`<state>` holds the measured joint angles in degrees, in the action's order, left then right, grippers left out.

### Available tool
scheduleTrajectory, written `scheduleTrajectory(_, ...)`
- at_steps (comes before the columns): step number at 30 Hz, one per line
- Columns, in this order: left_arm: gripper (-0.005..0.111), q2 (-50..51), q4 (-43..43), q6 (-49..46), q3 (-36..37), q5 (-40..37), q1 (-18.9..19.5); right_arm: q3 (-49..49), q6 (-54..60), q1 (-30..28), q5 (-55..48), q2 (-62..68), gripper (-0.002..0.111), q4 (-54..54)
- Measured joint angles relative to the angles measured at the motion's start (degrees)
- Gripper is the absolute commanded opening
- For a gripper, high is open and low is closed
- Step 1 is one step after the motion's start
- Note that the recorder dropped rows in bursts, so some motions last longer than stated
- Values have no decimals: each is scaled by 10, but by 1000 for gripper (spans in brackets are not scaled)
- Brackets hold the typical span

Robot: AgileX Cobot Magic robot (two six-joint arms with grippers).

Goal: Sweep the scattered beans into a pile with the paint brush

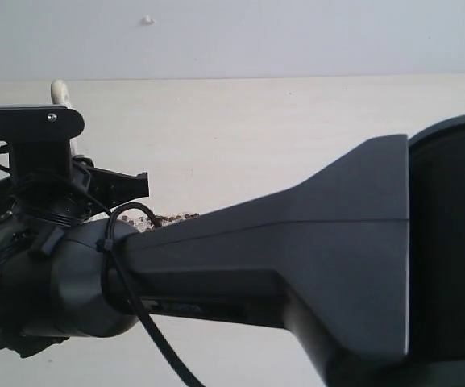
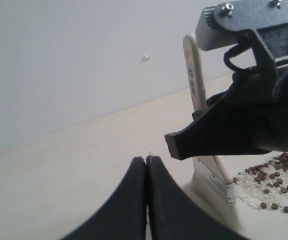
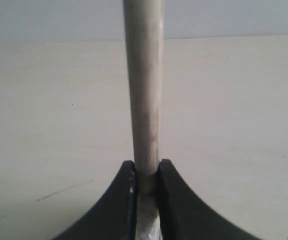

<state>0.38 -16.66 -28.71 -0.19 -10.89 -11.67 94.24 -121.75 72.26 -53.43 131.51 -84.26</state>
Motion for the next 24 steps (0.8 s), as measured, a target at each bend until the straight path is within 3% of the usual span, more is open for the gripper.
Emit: scheduleTrajectory(24, 0, 0, 0, 0, 0, 0, 0, -25, 101, 0, -154, 3, 0, 71)
